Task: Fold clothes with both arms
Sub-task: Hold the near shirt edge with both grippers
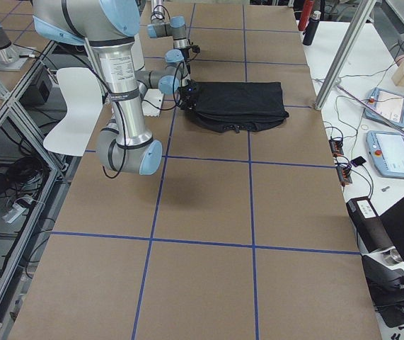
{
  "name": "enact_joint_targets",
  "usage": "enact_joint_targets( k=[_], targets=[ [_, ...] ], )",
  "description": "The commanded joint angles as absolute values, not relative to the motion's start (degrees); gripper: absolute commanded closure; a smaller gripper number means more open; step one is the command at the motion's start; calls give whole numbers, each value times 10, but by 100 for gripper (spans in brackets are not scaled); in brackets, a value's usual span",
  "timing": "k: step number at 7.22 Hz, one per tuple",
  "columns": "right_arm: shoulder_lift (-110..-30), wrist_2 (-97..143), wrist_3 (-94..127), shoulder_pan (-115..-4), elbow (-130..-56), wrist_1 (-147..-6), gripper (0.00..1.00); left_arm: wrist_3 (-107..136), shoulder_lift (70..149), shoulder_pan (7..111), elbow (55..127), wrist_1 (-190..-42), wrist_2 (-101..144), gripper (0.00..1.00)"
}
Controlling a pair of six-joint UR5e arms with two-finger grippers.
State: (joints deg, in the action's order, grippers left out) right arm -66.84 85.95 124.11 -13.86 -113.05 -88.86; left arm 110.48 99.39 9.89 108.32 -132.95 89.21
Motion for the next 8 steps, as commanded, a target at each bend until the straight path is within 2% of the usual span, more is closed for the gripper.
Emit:
enact_joint_targets(
  k=[1,3,8],
  targets=[
    [-669,860,1241,-139,-1131,-889,100,1105,994,98,1083,-1330,893,47],
    [-669,860,1241,-139,-1131,-889,100,1106,997,98,1082,-1330,893,50],
    [-670,860,1241,-139,-1129,-889,100,1106,1010,96,1079,-1330,896,50]
  ],
)
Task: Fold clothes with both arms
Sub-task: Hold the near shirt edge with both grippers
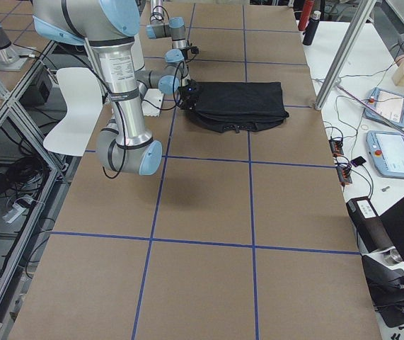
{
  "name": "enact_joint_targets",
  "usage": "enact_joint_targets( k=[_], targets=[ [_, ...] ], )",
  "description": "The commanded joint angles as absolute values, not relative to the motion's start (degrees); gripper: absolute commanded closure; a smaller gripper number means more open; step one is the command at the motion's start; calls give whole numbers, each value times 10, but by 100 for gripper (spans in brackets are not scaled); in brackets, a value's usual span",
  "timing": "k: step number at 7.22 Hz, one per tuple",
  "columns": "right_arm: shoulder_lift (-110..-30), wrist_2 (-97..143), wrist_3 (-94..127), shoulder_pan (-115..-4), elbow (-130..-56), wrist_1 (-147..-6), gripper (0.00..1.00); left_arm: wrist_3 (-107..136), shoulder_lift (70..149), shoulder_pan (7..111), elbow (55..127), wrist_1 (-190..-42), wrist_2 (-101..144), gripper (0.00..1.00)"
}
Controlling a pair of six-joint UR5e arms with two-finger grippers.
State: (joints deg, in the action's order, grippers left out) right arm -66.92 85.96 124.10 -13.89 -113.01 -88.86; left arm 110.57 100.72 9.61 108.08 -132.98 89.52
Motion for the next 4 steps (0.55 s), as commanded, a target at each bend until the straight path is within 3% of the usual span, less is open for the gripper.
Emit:
enact_joint_targets(
  k=[1,2,3,4],
  targets=[
    [-670,860,1241,-139,-1129,-889,100,1106,1010,96,1078,-1330,896,56],
    [-670,860,1241,-139,-1129,-889,100,1106,1010,96,1078,-1330,896,70],
    [-670,860,1241,-139,-1130,-889,100,1106,1009,96,1077,-1330,896,74],
    [-670,860,1241,-139,-1129,-889,100,1106,1010,96,1078,-1330,896,93]
  ],
)
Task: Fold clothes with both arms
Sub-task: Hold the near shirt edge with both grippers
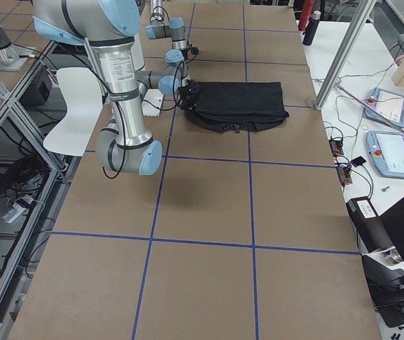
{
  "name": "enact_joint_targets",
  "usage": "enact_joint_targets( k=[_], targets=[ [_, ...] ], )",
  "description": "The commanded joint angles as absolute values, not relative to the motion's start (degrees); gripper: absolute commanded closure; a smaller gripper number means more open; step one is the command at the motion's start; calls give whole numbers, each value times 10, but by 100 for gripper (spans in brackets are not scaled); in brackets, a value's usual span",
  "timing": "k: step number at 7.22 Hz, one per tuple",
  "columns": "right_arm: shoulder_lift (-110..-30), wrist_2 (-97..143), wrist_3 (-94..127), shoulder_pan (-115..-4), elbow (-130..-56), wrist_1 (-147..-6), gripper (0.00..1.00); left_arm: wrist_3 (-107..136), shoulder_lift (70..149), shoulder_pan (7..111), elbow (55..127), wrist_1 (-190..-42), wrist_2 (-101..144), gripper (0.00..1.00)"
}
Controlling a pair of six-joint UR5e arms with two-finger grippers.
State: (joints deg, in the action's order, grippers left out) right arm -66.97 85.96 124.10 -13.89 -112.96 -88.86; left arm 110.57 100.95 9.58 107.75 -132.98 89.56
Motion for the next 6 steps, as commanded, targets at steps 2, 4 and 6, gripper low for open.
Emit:
enact_joint_targets(
  k=[2,4,6],
  targets=[
    [-670,859,1240,-139,-1129,-889,100,1106,1006,98,1086,-1330,896,100],
    [-670,859,1240,-139,-1129,-889,100,1105,1000,99,1103,-1330,896,100],
    [-670,860,1240,-141,-1136,-889,100,1105,970,100,1150,-1330,897,100]
  ],
)
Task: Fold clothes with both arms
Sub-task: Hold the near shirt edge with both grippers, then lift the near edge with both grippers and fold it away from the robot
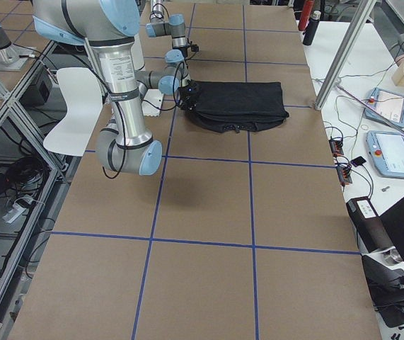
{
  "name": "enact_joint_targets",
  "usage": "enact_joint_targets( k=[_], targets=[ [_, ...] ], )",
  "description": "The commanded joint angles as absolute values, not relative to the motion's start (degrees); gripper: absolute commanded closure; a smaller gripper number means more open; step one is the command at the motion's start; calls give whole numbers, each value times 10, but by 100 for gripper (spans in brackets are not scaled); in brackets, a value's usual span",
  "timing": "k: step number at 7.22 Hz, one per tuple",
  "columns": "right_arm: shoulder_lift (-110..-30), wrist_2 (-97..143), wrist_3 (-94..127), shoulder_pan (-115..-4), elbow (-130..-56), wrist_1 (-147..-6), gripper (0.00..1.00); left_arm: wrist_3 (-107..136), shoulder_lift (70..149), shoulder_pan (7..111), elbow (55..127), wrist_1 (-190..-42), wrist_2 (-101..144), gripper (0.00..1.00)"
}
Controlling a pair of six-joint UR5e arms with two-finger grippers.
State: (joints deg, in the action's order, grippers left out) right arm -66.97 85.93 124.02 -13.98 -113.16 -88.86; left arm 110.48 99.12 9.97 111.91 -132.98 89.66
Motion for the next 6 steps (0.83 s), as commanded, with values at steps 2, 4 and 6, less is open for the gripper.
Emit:
enact_joint_targets(
  k=[2,4,6],
  targets=[
    [-687,860,1241,-142,-1177,-889,100,1107,940,98,1200,-1329,897,100],
    [-705,873,1243,-150,-1245,-906,100,1131,940,98,1257,-1315,898,100],
    [-696,949,1242,-218,-1269,-924,100,1128,980,108,1317,-1217,916,100]
  ],
)
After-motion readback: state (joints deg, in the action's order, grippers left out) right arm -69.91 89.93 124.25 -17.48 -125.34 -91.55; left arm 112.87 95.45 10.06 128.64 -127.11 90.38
